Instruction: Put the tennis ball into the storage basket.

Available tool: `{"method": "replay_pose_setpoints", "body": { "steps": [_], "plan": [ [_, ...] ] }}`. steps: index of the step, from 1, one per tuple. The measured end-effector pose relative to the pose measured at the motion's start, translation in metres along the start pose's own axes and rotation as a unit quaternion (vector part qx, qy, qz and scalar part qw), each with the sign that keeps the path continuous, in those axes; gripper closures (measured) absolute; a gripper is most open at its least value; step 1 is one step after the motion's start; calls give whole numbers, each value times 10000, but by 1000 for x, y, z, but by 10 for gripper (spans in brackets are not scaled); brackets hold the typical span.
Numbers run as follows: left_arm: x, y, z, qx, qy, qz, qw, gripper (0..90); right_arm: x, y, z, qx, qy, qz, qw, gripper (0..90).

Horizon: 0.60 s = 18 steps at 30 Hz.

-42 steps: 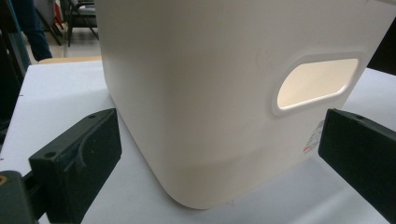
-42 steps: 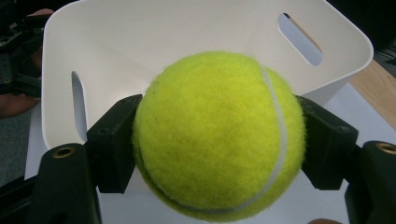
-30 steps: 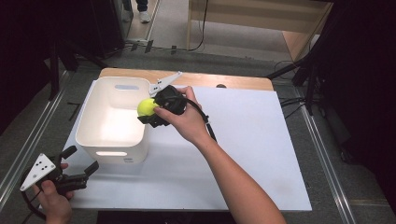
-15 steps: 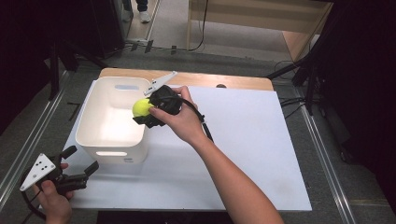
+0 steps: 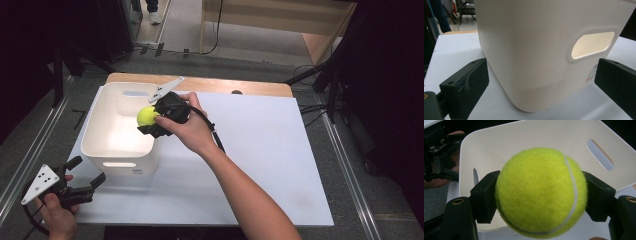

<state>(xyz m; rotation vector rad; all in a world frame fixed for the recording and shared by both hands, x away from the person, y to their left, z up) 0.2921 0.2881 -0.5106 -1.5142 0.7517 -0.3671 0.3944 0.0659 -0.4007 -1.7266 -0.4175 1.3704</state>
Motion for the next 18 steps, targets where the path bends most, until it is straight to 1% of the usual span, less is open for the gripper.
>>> {"method": "replay_pose_setpoints", "body": {
  "steps": [4,5,11,14,18],
  "plan": [
    [0,0,0,-1,2,-1,10000,0,2,-1,2,-22,-18,15,10000,231],
    [0,0,0,-4,3,-5,10000,0,3,-1,3,6,-40,25,10000,231],
    [0,0,0,0,8,-14,10000,0,7,-3,6,-52,-75,11,10000,231],
    [0,0,0,5,9,-11,10000,0,8,-3,7,-17,-76,36,10000,231],
    [0,0,0,5,7,-9,10000,0,10,-3,8,-55,-98,38,9999,231]
  ]
}}
Point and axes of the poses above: each handheld gripper's, and its own axes: x roughly forward along the jaws, y roughly out of its underside, z roughly to its left, the point moved 8 cm from there along x, roughly forward along the jaws, and after that the axes turned 5 degrees about y, right-handed, at the moved point
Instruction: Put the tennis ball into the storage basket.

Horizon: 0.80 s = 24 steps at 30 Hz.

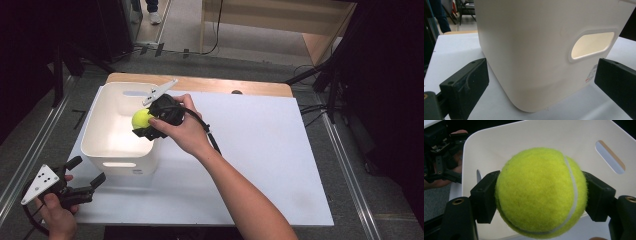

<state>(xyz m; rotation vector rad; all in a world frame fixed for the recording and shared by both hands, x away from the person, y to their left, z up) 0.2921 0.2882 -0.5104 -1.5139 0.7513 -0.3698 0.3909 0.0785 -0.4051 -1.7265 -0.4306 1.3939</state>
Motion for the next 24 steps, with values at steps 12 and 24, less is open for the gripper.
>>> {"method": "replay_pose_setpoints", "body": {
  "steps": [12,24],
  "plan": [
    [0,0,0,-4,7,-2,10000,0,6,2,3,-36,-49,55,10000,231],
    [0,0,0,-10,8,-8,10000,0,13,5,7,-54,-134,148,9998,231]
  ]
}}
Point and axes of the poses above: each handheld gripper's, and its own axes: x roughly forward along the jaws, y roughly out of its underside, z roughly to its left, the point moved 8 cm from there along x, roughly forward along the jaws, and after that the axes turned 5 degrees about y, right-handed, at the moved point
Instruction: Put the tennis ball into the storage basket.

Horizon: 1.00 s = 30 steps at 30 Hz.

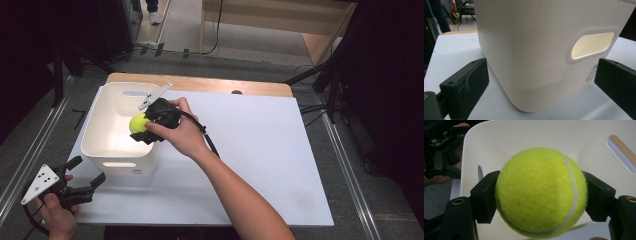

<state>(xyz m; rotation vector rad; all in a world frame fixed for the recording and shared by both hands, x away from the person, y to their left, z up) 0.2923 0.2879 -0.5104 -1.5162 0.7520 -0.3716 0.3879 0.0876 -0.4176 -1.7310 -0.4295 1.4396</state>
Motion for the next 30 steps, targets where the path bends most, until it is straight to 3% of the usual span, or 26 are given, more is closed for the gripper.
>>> {"method": "replay_pose_setpoints", "body": {
  "steps": [30],
  "plan": [
    [0,0,0,-2,6,-5,10000,0,13,11,6,-89,-137,238,9996,231]
  ]
}}
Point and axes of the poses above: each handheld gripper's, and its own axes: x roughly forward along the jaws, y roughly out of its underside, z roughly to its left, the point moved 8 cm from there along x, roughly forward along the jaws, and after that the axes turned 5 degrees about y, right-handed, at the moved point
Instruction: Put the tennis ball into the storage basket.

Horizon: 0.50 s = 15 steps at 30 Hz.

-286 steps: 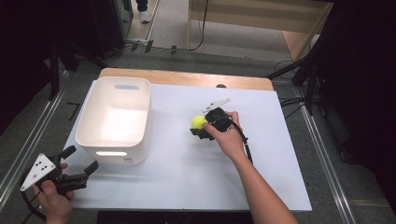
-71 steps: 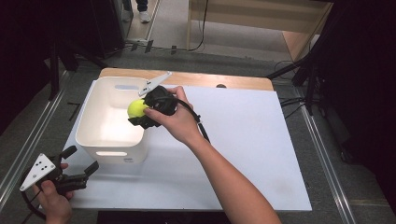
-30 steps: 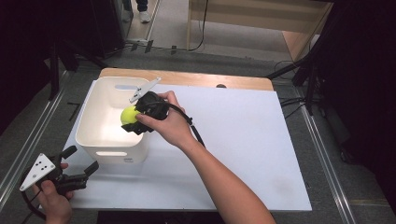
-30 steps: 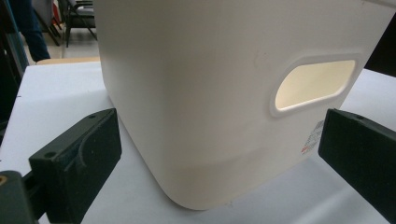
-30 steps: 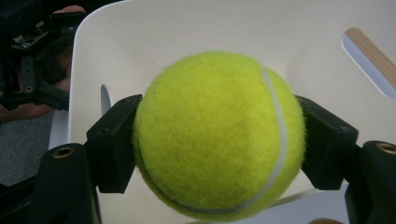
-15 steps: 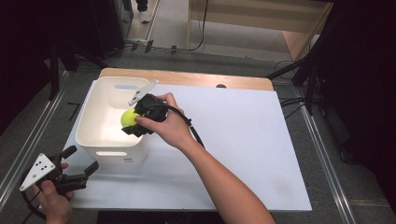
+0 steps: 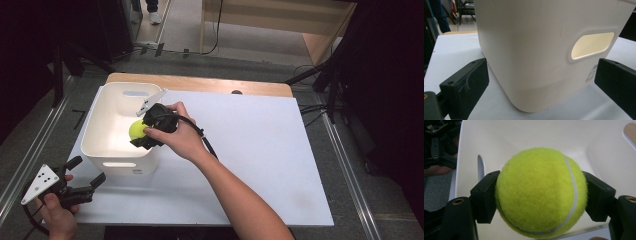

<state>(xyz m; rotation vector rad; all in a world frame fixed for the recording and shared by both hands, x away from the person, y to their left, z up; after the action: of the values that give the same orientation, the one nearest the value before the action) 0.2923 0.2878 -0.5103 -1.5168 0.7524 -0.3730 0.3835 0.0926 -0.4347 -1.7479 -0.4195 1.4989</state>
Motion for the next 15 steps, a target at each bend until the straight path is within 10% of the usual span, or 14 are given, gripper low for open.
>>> {"method": "replay_pose_setpoints", "body": {
  "steps": [15],
  "plan": [
    [0,0,0,3,3,6,10000,0,9,8,8,-122,-148,278,9994,228]
  ]
}}
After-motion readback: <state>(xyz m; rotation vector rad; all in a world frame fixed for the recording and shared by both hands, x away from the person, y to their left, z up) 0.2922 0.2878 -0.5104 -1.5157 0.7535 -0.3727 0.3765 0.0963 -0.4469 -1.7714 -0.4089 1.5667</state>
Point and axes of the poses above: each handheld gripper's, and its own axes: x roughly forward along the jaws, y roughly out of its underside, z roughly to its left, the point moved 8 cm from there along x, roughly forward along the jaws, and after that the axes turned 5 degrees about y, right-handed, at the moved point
